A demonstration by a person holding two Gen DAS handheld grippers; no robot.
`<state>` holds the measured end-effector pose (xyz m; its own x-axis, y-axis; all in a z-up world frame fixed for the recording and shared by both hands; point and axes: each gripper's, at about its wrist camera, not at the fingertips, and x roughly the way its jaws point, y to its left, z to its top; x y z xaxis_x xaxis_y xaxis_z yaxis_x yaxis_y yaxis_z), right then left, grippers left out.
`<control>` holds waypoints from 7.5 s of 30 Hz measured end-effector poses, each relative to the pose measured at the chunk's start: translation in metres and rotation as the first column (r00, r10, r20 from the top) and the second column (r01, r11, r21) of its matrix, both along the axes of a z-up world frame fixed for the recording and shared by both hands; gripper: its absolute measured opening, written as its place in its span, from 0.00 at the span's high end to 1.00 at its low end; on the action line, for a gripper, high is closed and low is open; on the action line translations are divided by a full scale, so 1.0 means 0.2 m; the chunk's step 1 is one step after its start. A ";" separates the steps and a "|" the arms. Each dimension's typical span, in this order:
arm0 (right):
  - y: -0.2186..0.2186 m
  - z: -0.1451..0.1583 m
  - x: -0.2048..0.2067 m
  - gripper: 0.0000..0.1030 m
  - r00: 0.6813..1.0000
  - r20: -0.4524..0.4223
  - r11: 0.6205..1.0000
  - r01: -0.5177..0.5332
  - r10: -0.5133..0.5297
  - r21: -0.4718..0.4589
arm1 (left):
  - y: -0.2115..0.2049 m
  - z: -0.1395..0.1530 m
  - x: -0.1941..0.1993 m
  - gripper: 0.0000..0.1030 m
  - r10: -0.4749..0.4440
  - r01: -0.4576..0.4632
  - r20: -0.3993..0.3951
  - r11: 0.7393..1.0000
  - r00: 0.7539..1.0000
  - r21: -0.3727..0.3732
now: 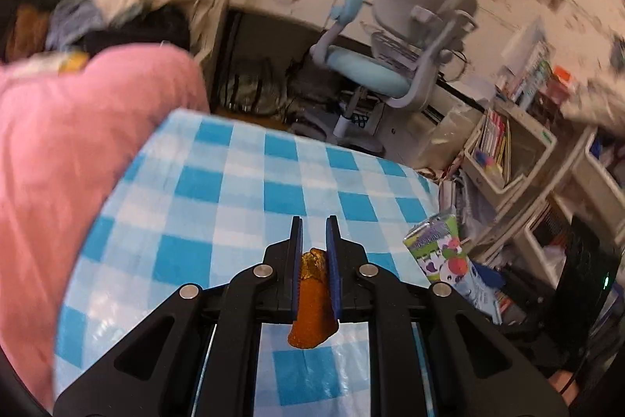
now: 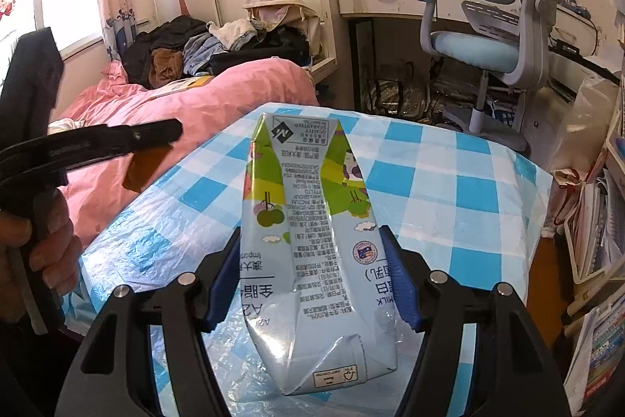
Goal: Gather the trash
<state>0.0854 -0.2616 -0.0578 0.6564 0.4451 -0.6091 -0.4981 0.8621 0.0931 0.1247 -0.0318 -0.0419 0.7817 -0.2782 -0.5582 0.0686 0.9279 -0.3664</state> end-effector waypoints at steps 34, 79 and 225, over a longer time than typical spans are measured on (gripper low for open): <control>0.16 0.15 -0.31 0.37 0.985 0.169 0.997 -0.037 0.025 0.066 | -0.15 0.26 -0.38 0.89 0.092 -0.134 0.169 0.956 0.981 0.262; 0.08 0.00 -0.95 0.37 0.998 0.048 0.993 -0.049 0.044 0.110 | -0.24 0.05 -1.12 0.89 0.070 -0.079 0.046 0.960 0.997 0.268; 0.16 0.04 -1.00 0.08 0.982 0.036 0.962 0.191 -0.188 -0.197 | -0.14 0.10 -1.32 0.07 0.233 -0.225 0.031 0.887 0.972 0.403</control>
<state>-0.1150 -0.2288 -0.0493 0.7279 0.1825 -0.6610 -0.3237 0.9412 -0.0965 -0.1402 -0.0591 -0.0220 0.7852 0.1582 -0.5986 -0.1670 0.9851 0.0413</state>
